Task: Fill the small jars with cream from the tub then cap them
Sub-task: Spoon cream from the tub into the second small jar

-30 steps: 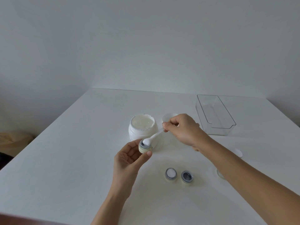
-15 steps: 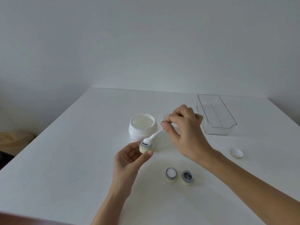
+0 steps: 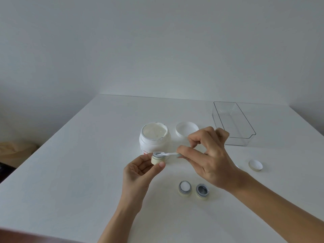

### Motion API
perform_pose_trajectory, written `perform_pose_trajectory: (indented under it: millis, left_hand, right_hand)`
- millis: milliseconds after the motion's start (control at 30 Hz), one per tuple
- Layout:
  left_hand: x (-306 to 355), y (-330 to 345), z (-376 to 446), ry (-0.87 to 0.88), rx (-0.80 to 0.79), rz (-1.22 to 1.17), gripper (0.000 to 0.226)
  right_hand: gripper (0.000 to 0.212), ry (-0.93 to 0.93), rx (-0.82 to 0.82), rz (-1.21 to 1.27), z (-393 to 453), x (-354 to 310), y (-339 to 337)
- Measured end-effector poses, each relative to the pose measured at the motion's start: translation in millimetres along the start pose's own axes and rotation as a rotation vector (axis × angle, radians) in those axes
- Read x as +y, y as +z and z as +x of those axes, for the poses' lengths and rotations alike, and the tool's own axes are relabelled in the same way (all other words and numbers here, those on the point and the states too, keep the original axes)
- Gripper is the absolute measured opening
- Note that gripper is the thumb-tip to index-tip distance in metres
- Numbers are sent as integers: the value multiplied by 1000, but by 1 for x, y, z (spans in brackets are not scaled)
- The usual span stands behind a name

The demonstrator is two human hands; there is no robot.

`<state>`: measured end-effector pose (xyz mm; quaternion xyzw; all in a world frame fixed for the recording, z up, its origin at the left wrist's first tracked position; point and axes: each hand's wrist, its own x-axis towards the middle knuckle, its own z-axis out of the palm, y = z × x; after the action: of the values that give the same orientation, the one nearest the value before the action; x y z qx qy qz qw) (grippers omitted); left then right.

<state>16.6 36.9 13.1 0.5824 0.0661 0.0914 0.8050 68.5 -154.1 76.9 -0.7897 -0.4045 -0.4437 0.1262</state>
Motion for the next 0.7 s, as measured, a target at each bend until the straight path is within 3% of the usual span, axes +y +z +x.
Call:
perform_pose_trajectory:
  millis: [167, 367, 500, 700]
  left_hand:
    - [0, -1, 1, 9, 4, -16, 36]
    - [2, 0, 1, 13, -6, -16, 40]
    - [-1, 1, -2, 2, -31, -29, 39]
    - [-12, 10, -15, -21, -91, -33, 34]
  right_hand:
    - [12, 70, 79, 70, -2, 4, -1]
    - [17, 422, 158, 201, 21, 12, 5]
    - [13, 507, -39, 208, 45, 13, 20]
    - [21, 273, -387, 53, 77, 13, 55]
